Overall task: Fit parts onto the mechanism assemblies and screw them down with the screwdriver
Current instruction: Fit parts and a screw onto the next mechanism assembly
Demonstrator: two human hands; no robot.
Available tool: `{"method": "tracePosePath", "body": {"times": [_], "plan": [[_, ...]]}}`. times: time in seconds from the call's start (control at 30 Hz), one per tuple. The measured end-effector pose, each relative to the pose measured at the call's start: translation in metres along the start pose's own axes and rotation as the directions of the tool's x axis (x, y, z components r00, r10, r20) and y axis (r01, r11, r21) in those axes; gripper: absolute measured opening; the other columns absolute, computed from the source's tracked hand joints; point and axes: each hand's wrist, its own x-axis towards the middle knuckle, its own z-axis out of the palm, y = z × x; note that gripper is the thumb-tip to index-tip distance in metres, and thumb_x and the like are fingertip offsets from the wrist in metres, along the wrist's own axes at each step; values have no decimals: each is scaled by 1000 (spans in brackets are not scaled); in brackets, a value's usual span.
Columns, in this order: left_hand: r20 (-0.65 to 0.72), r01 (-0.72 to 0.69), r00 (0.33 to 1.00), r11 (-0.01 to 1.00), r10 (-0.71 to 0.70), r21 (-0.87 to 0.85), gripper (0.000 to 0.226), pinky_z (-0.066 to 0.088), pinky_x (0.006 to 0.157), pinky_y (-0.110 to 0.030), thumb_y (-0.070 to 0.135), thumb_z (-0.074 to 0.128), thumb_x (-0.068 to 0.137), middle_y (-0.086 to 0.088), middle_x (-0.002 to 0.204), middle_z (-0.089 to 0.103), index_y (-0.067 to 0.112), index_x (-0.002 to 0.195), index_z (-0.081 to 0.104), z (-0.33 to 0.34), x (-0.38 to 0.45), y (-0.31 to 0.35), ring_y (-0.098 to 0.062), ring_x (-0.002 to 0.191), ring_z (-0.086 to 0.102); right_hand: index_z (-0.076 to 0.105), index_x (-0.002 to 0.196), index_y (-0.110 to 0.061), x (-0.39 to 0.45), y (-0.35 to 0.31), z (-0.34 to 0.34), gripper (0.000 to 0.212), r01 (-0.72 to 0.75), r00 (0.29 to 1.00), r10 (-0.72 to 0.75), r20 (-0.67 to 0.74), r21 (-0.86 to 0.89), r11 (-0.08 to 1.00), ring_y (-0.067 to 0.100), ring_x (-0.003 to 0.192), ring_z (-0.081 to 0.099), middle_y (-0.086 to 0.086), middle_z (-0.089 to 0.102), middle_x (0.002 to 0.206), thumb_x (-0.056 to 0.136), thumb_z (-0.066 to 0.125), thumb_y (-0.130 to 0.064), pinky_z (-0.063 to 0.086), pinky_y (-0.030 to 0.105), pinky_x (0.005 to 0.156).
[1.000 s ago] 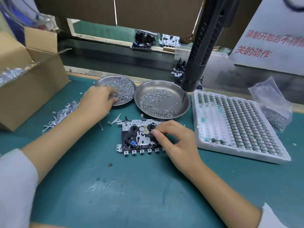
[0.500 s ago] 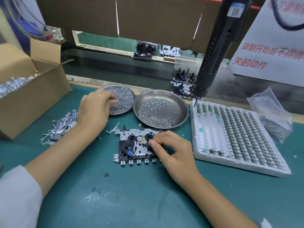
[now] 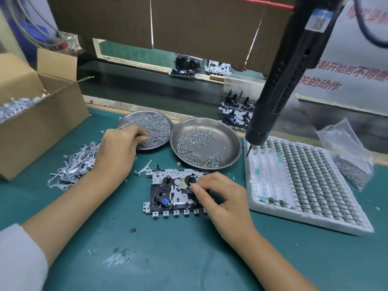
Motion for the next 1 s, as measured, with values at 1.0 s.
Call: {"method": "tracePosePath", "body": {"times": [1.0], "plan": [[28,-90,994,912,110,-399,7,40,84,-30,10,62,89,10,86,66,12,90,70,-6,-24,68,-1,82,55,73,84,-19,3,-5,-2,12,-157,985,169,-44,199,967,11,79,64,-5,69,81,87,63,-26,51,25,74]]}}
